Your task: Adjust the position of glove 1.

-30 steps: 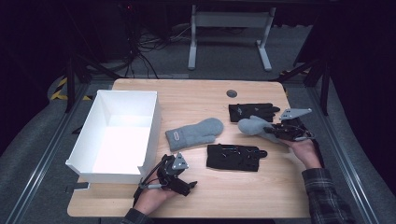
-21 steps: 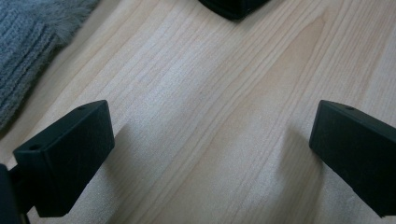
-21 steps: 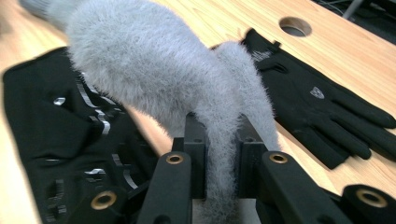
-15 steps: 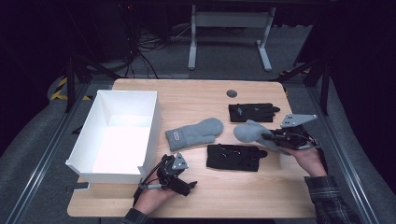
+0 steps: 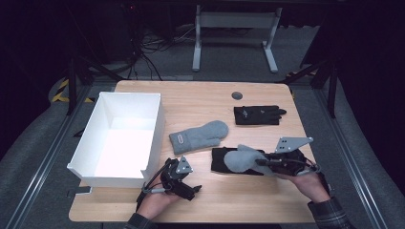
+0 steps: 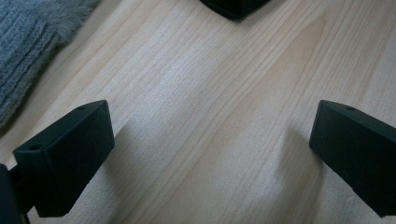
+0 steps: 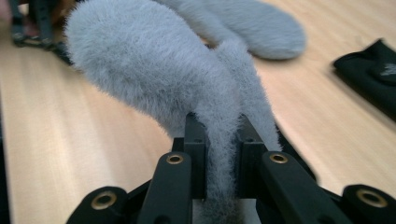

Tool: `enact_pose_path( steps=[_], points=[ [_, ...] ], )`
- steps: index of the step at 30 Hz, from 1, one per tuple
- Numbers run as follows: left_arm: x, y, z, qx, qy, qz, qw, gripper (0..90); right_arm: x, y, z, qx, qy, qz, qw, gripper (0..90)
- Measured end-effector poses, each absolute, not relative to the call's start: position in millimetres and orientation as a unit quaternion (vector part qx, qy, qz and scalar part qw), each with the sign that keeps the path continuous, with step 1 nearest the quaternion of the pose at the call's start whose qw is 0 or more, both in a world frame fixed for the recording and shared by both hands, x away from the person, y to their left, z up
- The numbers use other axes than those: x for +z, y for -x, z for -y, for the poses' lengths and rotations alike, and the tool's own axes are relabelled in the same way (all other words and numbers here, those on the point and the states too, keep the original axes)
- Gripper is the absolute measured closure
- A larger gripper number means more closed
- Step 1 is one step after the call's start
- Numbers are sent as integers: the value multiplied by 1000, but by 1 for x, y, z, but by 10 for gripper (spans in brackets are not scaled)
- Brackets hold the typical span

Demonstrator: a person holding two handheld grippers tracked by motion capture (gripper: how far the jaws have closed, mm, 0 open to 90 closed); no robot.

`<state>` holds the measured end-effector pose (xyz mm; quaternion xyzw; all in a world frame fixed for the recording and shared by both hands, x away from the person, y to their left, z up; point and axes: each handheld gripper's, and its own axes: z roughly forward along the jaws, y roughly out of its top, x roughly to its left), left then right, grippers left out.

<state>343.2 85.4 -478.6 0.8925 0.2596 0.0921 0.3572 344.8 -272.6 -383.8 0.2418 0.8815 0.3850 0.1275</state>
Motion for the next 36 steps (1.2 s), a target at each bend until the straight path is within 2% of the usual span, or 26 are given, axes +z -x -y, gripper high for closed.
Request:
enact_pose_path(
  steps=[8,14,16,19,23,25,29,31,36],
  points=[
    [-479,-343,-85,92,-892,-260,357,4,-393,-320,241,379,-234,-890,99,799],
    [-479,-343,-85,92,-892,-260,357,4,-412,-322,217,364,-236,-897,89,772],
    [-479,-343,-85,92,-892,-260,357,4,-418,-324,212,361,-235,-899,79,703],
    [-479,-343,-85,92,-893,-260,357,4,-424,-327,208,361,-236,-901,54,525],
    [-479,-343,-85,92,-892,-261,358,5,-417,-326,212,386,-226,-893,44,429],
    [-479,-343,-85,92,-892,-261,358,4,-408,-327,218,401,-223,-887,57,430],
    [-479,-343,-85,92,-892,-261,358,4,-403,-342,228,404,-230,-881,86,486],
    [-479,-343,-85,92,-892,-261,358,4,-407,-360,234,399,-241,-880,96,518],
    [-479,-343,-85,92,-892,-261,358,4,-429,-393,240,370,-250,-890,95,528]
  ],
)
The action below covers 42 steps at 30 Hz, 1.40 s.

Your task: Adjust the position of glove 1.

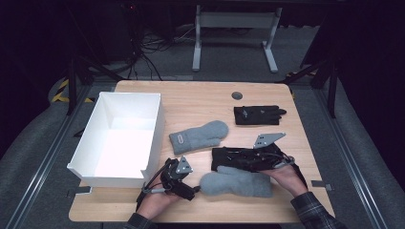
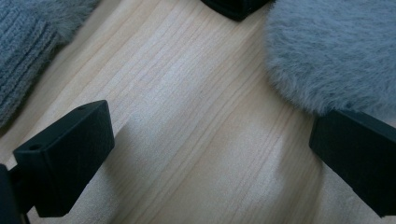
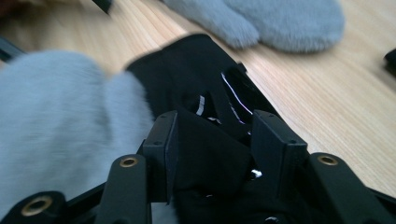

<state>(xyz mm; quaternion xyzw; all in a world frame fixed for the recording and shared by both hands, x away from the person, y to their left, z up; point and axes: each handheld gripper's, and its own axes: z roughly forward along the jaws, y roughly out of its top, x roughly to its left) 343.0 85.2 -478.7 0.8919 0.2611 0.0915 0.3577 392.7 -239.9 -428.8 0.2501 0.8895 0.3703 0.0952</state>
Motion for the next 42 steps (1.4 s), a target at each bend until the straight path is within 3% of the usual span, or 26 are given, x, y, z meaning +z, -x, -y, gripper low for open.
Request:
enact_pose_path(
  steps=[7,13,18,28,35,37,40,42],
  points=[
    [-479,-343,-85,92,-892,-261,358,5,-453,-409,235,345,-247,-902,85,506],
    [-479,-343,-85,92,-892,-261,358,4,-456,-408,242,367,-248,-894,69,800],
    [-479,-343,-85,92,-892,-261,358,4,-452,-408,244,378,-248,-890,61,837],
    [-479,-343,-85,92,-892,-261,358,4,-421,-415,284,405,-279,-864,106,838],
    [-479,-343,-85,92,-892,-261,358,4,-427,-431,316,380,-330,-853,142,832],
    [-479,-343,-85,92,-892,-261,358,4,-433,-436,321,372,-344,-851,140,791],
    [-479,-343,-85,94,-891,-263,358,4,-432,-435,324,370,-353,-845,155,612],
    [-478,-341,-85,94,-891,-267,356,4,-424,-429,325,380,-349,-841,161,605]
  ],
)
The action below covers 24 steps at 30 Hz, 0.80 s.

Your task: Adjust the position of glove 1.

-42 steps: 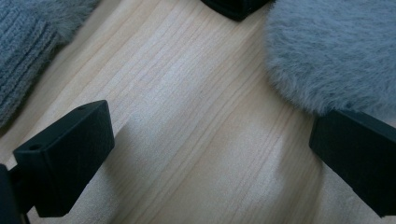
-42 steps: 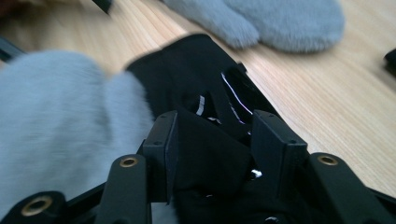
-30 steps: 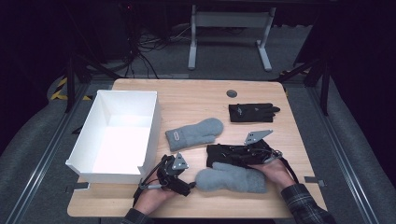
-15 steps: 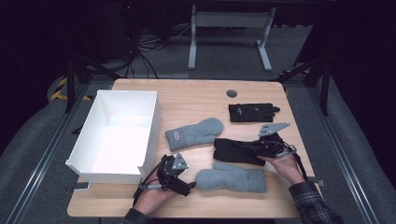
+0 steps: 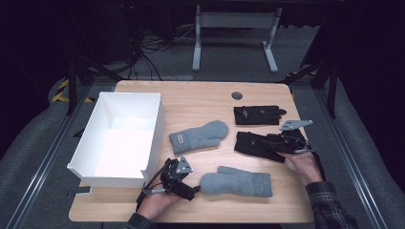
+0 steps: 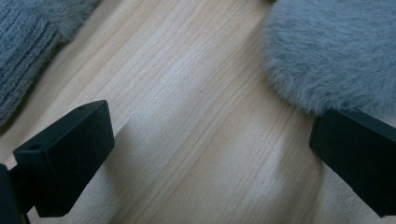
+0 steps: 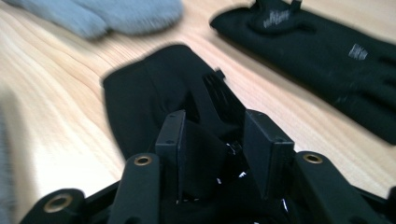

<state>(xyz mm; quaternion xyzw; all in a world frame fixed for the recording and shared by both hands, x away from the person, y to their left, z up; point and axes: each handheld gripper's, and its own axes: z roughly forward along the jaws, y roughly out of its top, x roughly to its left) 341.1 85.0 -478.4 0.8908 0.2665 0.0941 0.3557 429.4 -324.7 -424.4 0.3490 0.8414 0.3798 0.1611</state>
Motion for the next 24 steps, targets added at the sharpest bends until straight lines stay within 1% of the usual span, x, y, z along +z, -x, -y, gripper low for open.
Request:
enact_pose_path(
  steps=[2,4,5,6,7,8,9,11,12,13,14,16,17,20,23,24],
  points=[
    [-476,-340,-82,94,-894,-274,342,6,-419,-423,323,387,-339,-843,161,643],
    [-471,-337,-82,98,-894,-281,335,52,-416,-413,319,388,-321,-850,157,684],
    [-468,-335,-82,106,-893,-283,332,101,-416,-409,317,388,-315,-852,154,717],
    [-468,-335,-82,106,-893,-283,332,148,-416,-409,317,388,-315,-852,154,717],
    [-462,-328,-83,122,-892,-281,333,173,-416,-403,313,392,-303,-856,145,787],
    [-457,-324,-83,124,-888,-286,337,197,-415,-401,311,392,-300,-858,141,822],
    [-452,-318,-85,127,-886,-283,345,241,-415,-399,309,395,-295,-860,133,850],
    [-448,-314,-86,131,-884,-281,350,373,-415,-396,304,396,-288,-863,125,900],
    [-440,-304,-88,121,-882,-278,360,463,-415,-393,302,394,-284,-866,120,900],
    [-440,-304,-88,121,-882,-278,360,544,-415,-393,302,394,-284,-866,120,900],
    [-437,-300,-87,104,-882,-274,368,544,-416,-391,301,393,-281,-868,113,900],
    [-435,-294,-81,64,-887,-251,384,697,-420,-386,299,381,-273,-877,104,900],
    [-436,-293,-77,54,-888,-245,385,766,-424,-382,300,372,-270,-882,99,900],
    [-438,-289,-63,36,-898,-226,376,841,-431,-377,303,357,-268,-890,93,900],
    [-441,-289,-51,18,-902,-221,369,898,-436,-375,308,349,-269,-894,85,900],
    [-442,-290,-49,16,-904,-220,367,900,-437,-374,309,347,-269,-895,82,900]
  ],
)
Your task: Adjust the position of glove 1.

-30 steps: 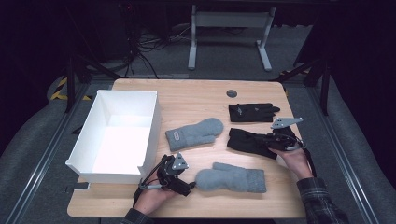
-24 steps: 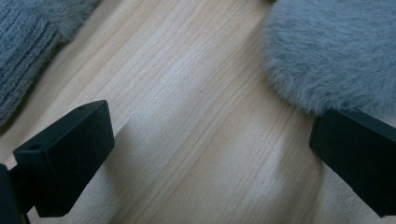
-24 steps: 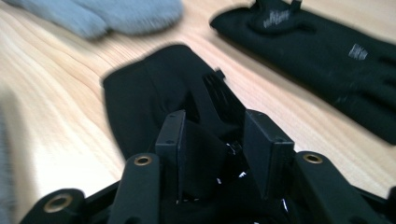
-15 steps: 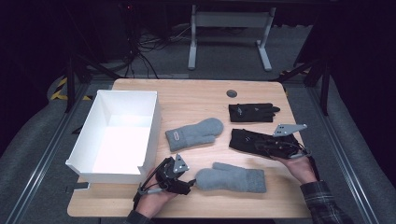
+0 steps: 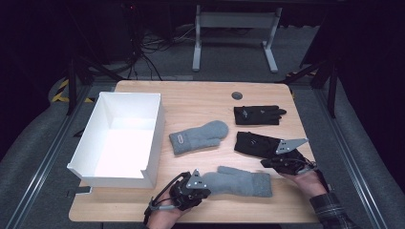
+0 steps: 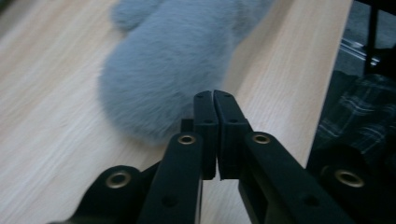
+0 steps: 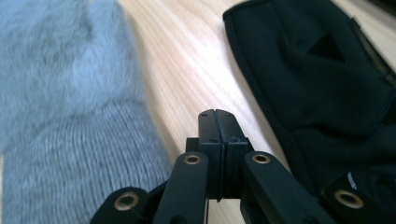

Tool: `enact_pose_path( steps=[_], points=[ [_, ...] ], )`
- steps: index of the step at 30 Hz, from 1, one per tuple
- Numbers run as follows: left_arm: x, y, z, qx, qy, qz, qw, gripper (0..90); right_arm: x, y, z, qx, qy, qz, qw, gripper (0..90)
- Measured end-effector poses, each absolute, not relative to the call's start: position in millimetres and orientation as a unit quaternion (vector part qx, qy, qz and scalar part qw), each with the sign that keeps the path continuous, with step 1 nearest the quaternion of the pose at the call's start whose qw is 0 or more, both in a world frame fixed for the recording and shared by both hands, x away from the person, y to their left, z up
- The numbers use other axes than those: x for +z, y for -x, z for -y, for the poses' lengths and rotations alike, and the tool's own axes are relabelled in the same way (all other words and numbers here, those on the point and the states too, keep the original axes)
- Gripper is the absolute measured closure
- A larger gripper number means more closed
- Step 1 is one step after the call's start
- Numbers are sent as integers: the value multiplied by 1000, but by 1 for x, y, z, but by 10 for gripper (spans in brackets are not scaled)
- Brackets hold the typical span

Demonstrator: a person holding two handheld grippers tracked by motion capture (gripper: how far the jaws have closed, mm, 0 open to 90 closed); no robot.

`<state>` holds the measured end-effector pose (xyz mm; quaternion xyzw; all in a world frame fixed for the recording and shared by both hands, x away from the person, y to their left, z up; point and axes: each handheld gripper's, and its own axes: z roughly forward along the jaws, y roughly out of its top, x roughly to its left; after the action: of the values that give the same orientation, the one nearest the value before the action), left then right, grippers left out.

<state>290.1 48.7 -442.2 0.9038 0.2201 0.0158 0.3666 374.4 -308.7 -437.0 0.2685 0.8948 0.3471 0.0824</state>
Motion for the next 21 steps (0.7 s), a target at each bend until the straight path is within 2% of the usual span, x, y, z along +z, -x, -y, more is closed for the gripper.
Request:
enact_pose_path(
  steps=[4,8,21],
  points=[
    [-448,-297,-43,15,-910,-226,348,900,-443,-375,307,336,-262,-902,67,900],
    [-447,-308,-46,44,-908,-241,340,900,-446,-373,299,331,-245,-910,55,900],
    [-449,-342,-41,45,-898,-272,342,900,-449,-364,278,323,-216,-921,18,900]
  ],
)
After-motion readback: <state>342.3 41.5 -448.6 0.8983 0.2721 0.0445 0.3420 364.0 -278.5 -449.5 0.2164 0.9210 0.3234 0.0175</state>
